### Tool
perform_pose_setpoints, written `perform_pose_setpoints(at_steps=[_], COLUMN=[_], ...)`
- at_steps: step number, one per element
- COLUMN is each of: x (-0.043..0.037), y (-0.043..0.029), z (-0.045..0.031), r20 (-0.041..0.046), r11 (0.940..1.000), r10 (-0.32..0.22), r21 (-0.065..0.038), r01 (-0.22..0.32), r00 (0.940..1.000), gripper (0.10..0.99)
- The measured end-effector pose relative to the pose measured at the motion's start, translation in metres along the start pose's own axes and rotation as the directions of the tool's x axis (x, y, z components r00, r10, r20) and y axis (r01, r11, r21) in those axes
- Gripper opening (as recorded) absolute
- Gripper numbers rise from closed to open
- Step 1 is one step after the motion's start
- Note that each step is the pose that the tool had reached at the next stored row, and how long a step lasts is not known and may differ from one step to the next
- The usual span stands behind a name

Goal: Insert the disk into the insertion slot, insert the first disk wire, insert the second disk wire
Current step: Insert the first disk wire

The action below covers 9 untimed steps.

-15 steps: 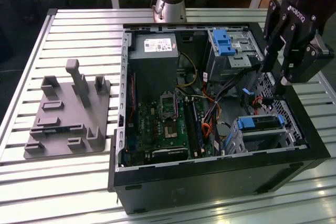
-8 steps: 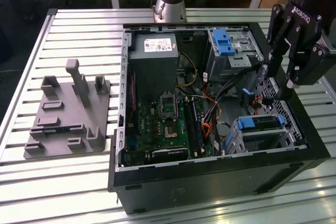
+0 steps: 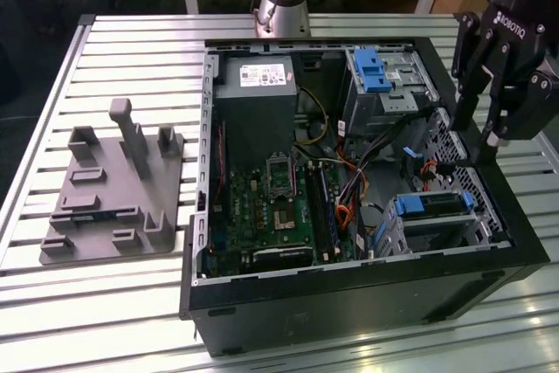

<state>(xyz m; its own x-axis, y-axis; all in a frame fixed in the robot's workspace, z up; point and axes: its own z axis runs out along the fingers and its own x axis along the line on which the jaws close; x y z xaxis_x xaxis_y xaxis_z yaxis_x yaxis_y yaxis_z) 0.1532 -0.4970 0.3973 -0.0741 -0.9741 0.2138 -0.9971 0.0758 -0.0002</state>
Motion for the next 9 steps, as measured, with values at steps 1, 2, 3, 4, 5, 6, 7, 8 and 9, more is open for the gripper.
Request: perform_pose_setpoints(at_steps=[1,2,3,4,5,6,7,8,9], x=[-0.0005,-0.0008,-0.0009,-0.0011,-0.0013,-0.0016,-0.0019,-0.0023,-0.0029], y=[-0.0006,-0.0009,-0.0012,-0.0012,-0.0013,-0.0013,-0.0014,-0.0013,-0.0016], z=[0.0001,0.0003,0.0006,0.0012,0.0019,0.003,0.0045,0.0061,0.008], r20=[-0.0107,-0.0234,-0.0325,-0.0373,-0.0399,-0.0409,-0.0411,-0.0414,-0.0416], r11=[1.0,1.0,1.0,1.0,0.9998,0.9995,0.9988,0.9978,0.9968], r10=[0.001,0.002,0.005,0.01,0.018,0.031,0.048,0.065,0.078], r21=[0.001,0.001,0.001,0.001,-0.001,-0.004,-0.008,-0.012,-0.015], r01=[-0.001,-0.002,-0.005,-0.01,-0.018,-0.031,-0.048,-0.066,-0.078], r00=[0.9999,0.9997,0.9995,0.9993,0.999,0.9987,0.998,0.997,0.9961], gripper=[0.557,0.557,0.557,0.557,0.557,0.557,0.557,0.557,0.557])
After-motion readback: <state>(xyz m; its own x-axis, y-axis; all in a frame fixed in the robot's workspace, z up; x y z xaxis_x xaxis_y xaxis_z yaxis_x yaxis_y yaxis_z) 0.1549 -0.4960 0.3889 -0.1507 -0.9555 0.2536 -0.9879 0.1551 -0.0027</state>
